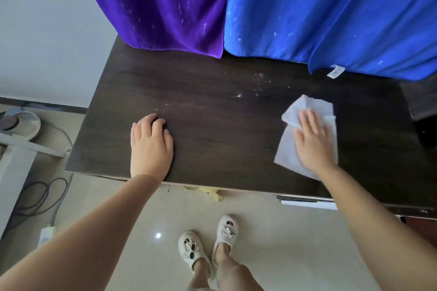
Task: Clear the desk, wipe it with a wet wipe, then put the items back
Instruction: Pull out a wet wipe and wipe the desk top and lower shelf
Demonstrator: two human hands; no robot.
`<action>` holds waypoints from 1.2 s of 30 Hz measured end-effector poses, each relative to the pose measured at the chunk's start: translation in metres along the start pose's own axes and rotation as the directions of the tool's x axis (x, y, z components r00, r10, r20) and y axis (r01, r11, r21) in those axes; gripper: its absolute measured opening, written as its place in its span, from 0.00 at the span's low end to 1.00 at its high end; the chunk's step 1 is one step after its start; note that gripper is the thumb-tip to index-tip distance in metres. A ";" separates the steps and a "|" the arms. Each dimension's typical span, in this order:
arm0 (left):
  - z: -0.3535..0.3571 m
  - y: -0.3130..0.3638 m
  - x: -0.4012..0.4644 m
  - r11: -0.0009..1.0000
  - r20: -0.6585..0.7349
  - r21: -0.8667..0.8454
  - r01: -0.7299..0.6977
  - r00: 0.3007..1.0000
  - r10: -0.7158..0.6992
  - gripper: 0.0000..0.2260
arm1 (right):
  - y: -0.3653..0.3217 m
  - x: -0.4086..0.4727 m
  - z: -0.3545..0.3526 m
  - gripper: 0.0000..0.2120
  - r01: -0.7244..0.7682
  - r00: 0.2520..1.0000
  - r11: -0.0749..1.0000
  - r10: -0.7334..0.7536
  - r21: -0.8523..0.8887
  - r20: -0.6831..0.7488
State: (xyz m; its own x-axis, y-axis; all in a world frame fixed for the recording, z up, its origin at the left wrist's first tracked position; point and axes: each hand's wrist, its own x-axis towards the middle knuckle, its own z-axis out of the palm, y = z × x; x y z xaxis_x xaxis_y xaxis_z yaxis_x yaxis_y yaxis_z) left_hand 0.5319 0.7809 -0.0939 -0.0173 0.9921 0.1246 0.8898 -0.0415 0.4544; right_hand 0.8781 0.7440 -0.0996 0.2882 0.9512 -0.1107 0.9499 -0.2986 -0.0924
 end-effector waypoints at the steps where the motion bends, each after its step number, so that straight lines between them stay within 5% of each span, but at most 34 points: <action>1: 0.001 0.000 0.001 1.000 0.001 0.006 0.002 1.000 -0.002 0.20 | 0.018 0.011 -0.006 0.25 -0.213 0.977 0.976 0.214 0.043 -0.021; 3: 0.001 -0.001 0.002 1.000 0.011 0.012 0.012 1.000 -0.012 0.19 | 0.016 0.036 -0.015 0.25 -0.550 0.832 0.826 0.555 0.123 -0.002; 5: 0.001 -0.002 0.001 1.000 0.008 0.019 0.007 1.000 -0.007 0.19 | -0.024 0.061 -0.015 0.26 -0.603 0.794 0.780 0.607 0.166 0.034; 8: 0.001 -0.001 0.002 0.999 0.010 0.036 0.004 1.000 -0.005 0.18 | -0.112 0.080 0.000 0.27 -0.255 0.967 0.954 0.254 0.159 0.025; 10: 0.002 0.001 0.002 0.999 0.013 0.039 0.017 1.000 -0.017 0.19 | -0.169 0.067 0.009 0.26 0.080 0.995 0.991 -0.085 0.110 0.048; 13: 0.001 0.002 0.001 0.999 0.007 0.037 0.029 1.000 -0.030 0.19 | -0.196 0.033 0.010 0.25 0.557 0.811 0.826 -0.563 0.085 0.158; 15: 0.001 0.002 0.001 0.999 0.004 0.041 0.025 1.000 -0.025 0.19 | -0.167 0.025 0.006 0.26 0.711 0.674 0.696 -0.715 0.098 0.185; 16: 0.001 0.003 0.001 0.999 0.004 0.047 0.024 1.000 -0.025 0.19 | -0.143 0.026 0.003 0.26 0.702 0.687 0.705 -0.707 0.096 0.168; 18: 0.001 0.004 0.001 0.998 0.001 0.053 0.028 1.000 -0.028 0.19 | -0.079 0.041 0.002 0.27 0.515 0.853 0.856 -0.516 0.031 0.081; 20: 0.001 0.005 0.001 0.998 -0.002 0.057 0.027 1.000 -0.027 0.18 | -0.005 0.056 -0.002 0.27 0.126 0.992 0.992 -0.126 -0.009 -0.004; 21: 0.001 0.005 0.001 0.998 -0.004 0.060 0.024 1.000 -0.023 0.18 | 0.027 0.062 -0.007 0.27 -0.090 0.995 0.996 0.091 0.029 -0.032; 23: 0.001 0.004 0.001 0.997 -0.002 0.070 0.019 1.000 -0.019 0.18 | 0.056 0.073 -0.018 0.26 -0.453 0.889 0.880 0.459 0.141 -0.008; 25: 0.002 0.005 0.002 0.997 0.005 0.080 0.017 1.000 -0.017 0.18 | 0.033 0.088 -0.023 0.27 -0.604 0.791 0.772 0.610 0.199 0.035; 26: 0.002 0.005 0.003 0.997 0.008 0.081 0.016 1.000 -0.017 0.18 | 0.007 0.095 -0.023 0.27 -0.590 0.803 0.781 0.595 0.205 0.046; 29: 0.001 0.004 0.001 0.996 0.000 0.094 -0.001 1.000 0.001 0.17 | -0.096 0.106 -0.008 0.27 -0.210 0.977 0.963 0.210 0.167 0.018; 31: 0.001 0.003 0.003 0.995 0.002 0.095 -0.004 1.000 0.004 0.16 | -0.168 0.102 0.004 0.27 0.099 0.994 0.989 -0.103 0.109 0.030; 33: 0.001 0.002 0.003 0.995 0.008 0.100 -0.001 1.000 0.000 0.16 | -0.221 0.090 0.010 0.27 0.406 0.909 0.912 -0.409 0.054 0.082; 36: 0.002 0.000 0.003 0.995 0.013 0.099 -0.005 1.000 0.004 0.16 | -0.235 0.076 0.009 0.25 0.779 0.606 0.625 -0.771 0.049 0.195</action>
State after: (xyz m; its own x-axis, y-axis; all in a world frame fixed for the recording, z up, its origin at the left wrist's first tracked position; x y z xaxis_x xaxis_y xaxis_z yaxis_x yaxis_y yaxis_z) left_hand 0.5332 0.7838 -0.0955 -0.0079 0.9933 0.1151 0.9307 -0.0348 0.3641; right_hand 0.6756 0.8861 -0.0951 -0.5810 0.7917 -0.1889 0.8124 0.5503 -0.1927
